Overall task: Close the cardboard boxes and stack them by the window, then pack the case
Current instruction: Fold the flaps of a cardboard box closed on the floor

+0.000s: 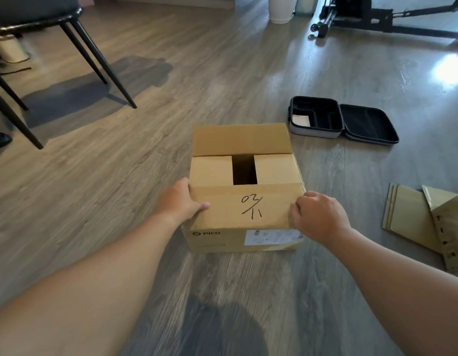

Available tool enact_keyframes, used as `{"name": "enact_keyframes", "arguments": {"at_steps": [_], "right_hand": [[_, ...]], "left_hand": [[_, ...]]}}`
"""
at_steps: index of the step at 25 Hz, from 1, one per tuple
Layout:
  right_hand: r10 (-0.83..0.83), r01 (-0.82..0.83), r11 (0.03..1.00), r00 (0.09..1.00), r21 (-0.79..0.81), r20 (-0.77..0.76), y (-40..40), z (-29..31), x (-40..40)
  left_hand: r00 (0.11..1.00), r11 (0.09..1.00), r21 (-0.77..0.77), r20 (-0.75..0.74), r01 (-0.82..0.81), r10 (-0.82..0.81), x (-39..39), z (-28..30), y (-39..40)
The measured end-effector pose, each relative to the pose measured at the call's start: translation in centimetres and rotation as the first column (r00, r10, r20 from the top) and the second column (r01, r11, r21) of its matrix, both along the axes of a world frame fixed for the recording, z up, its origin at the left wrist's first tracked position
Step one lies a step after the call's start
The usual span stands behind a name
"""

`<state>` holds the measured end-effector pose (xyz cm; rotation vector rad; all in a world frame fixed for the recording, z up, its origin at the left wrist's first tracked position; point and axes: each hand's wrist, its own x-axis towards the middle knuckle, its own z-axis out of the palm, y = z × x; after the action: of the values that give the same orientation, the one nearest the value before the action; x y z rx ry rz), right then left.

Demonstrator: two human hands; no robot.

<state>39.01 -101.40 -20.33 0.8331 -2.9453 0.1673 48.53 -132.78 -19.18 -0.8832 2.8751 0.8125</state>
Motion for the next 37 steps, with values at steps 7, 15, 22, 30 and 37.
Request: {"name": "enact_keyframes", "arguments": {"at_steps": [7,15,22,30,37], "right_hand": [[-0.098,0.098,0.995,0.995,-0.021,-0.015,0.8,1.4,-0.6],[-0.414,0.423,0.906,0.893,-0.016,0.178,2.8,2.0,-4.8],[-0.427,0.469,0.880,0.851,-0.074,0.306,3.6,2.3,-7.2],[-0.395,0.430,0.778,0.902,-0.458,0.176,3.0,3.9,-7.4],[-0.248,0.251,0.830,0.966,-0.499,0.074,4.4,3.0,-3.5]], "left_hand": [[0.954,0.972,0.053,0.189,0.229,-0.235,-0.5,0.8,1.1],[0.911,0.918,0.074,0.117,0.390,-0.396,0.3,0.5,1.9],[0.915,0.920,0.085,0.101,0.383,-0.391,1.1,0.3,1.5],[0.941,0.955,0.089,0.165,0.284,-0.295,0.4,-0.1,2.7],[0.982,0.983,0.145,0.137,0.113,-0.133,-0.5,-0.2,3.7]]}}
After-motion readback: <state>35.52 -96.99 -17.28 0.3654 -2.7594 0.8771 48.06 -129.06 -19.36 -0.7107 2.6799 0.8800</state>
